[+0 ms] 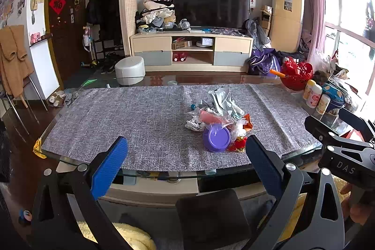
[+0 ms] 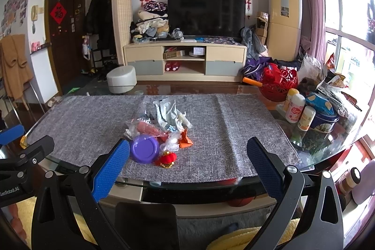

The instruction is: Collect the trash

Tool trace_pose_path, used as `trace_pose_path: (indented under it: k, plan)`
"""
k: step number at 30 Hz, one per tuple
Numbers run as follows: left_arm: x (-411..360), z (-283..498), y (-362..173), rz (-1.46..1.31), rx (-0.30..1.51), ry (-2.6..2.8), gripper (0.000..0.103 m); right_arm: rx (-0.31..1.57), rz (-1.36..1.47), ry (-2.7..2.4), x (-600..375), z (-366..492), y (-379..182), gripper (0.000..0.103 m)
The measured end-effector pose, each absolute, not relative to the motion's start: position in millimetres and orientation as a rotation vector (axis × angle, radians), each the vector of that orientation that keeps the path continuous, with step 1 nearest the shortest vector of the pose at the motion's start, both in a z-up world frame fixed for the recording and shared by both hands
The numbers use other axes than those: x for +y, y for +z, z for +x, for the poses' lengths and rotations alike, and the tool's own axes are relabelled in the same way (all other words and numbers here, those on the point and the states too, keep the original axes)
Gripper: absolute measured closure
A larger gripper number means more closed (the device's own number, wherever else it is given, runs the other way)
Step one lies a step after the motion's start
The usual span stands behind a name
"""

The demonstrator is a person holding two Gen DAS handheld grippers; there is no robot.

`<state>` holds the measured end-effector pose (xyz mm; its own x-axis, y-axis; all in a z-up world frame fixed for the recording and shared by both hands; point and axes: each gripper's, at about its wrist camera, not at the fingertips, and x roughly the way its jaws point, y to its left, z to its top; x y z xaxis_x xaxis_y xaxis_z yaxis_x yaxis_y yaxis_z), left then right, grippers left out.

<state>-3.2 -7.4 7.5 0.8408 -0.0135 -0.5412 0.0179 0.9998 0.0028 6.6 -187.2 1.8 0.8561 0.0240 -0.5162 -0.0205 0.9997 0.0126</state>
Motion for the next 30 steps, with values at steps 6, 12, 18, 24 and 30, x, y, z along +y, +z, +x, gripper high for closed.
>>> trace_pose_path:
  k: [6, 12, 18, 24, 30]
  plan:
    - [-7.1, -3.3, 7.6, 0.007, 0.571, -0.018, 0.008, 0.54, 0.008, 0.024, -188.0, 6.6, 3.0, 0.003]
    - [-7.1, -3.4, 7.5, 0.007, 0.571, -0.017, 0.008, 0.54, 0.008, 0.023, -186.4, 8.1, 3.3, 0.003]
    - [-6.9, -4.0, 7.9, 0.006, 0.57, -0.02, 0.008, 0.538, 0.009, 0.024, -186.2, 7.9, 3.6, 0.003]
    - [-7.1, -4.0, 8.1, 0.006, 0.57, -0.018, 0.008, 0.536, 0.01, 0.024, -184.1, 9.2, 3.6, 0.003]
    - [-6.9, -4.2, 8.0, 0.007, 0.569, -0.019, 0.008, 0.536, 0.01, 0.025, -186.7, 8.5, 3.4, 0.003]
